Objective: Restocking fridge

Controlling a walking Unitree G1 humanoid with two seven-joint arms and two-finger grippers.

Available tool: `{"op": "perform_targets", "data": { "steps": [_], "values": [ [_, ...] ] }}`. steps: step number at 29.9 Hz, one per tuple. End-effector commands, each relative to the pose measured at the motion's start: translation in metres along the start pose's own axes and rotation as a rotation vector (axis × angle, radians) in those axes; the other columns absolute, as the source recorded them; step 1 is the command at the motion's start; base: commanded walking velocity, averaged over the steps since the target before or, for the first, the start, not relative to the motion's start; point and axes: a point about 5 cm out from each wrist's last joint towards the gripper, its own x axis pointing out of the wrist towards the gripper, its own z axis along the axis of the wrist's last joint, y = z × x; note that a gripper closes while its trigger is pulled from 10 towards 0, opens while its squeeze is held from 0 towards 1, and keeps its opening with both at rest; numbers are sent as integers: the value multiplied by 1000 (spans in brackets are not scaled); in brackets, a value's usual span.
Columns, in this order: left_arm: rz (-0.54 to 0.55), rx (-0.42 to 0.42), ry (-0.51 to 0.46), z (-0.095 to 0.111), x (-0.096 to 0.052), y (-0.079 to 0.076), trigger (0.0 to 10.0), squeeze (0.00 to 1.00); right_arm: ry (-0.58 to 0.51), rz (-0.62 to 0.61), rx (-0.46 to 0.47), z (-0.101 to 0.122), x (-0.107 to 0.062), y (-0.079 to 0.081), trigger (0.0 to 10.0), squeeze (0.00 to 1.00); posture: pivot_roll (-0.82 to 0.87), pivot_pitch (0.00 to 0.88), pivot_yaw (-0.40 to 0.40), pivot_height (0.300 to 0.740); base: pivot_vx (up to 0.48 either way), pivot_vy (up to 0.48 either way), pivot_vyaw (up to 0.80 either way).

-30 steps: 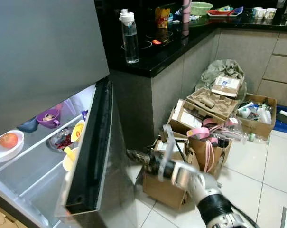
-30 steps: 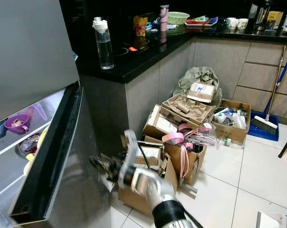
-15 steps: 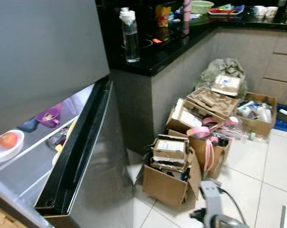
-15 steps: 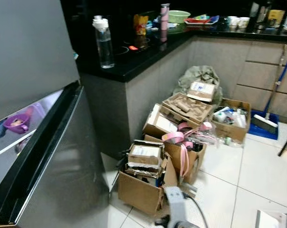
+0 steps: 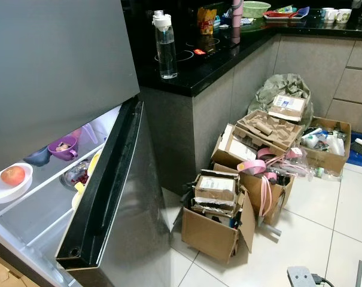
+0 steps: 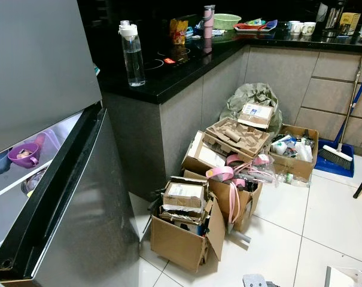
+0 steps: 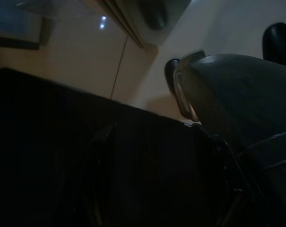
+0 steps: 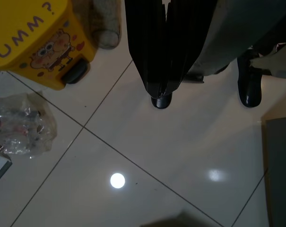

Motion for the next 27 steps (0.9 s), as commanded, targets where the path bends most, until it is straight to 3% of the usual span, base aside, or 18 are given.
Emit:
{"op": "perform_targets", "data": {
  "steps": [1, 2, 9, 11, 12, 14, 17, 21, 25, 27],
  "values": [
    [26, 9, 10, 0, -1, 4, 10000, 0, 23, -2, 2, -9, 0, 3, 10000, 0, -132, 118, 76, 740, 0, 0, 0],
    [99, -45, 41, -5, -2, 13, 10000, 0, 11, 0, 7, -7, 1, 5, 10000, 0, -134, 110, 76, 740, 0, 0, 0],
    [261, -131, 99, -18, -9, 33, 10000, 0, -7, -8, 13, -2, 1, 6, 10000, 0, -135, 100, 72, 740, 0, 0, 0],
    [380, -187, 108, -21, -17, 54, 10000, 0, -14, -11, 18, -1, 2, 5, 10000, 0, -135, 101, 70, 740, 0, 0, 0],
    [380, -187, 108, -21, -17, 54, 10000, 0, -14, -11, 18, -1, 2, 5, 10000, 0, -135, 101, 70, 740, 0, 0, 0],
    [501, -249, 107, -22, -27, 81, 10000, 0, -17, -12, 20, 0, 2, 4, 10000, 0, -132, 102, 67, 740, 0, 0, 0],
    [564, -296, 106, -22, -33, 93, 10000, 0, -19, -8, 17, 1, 2, 5, 10000, 0, -129, 103, 67, 740, 0, 0, 0],
    [540, -366, 110, -25, -34, 94, 10000, 0, -18, 24, 12, 0, 2, 8, 10000, 0, -126, 103, 67, 740, 0, 0, 0],
    [319, -349, 67, -16, -21, 69, 10000, 0, -3, 82, -21, -6, 2, 14, 10000, 0, -121, 108, 69, 740, 0, 0, 0],
    [295, -338, 58, -13, -18, 65, 10000, 0, 3, 91, -44, -9, 1, 15, 10000, 0, -118, 109, 68, 740, 0, 0, 0]
  ]
}}
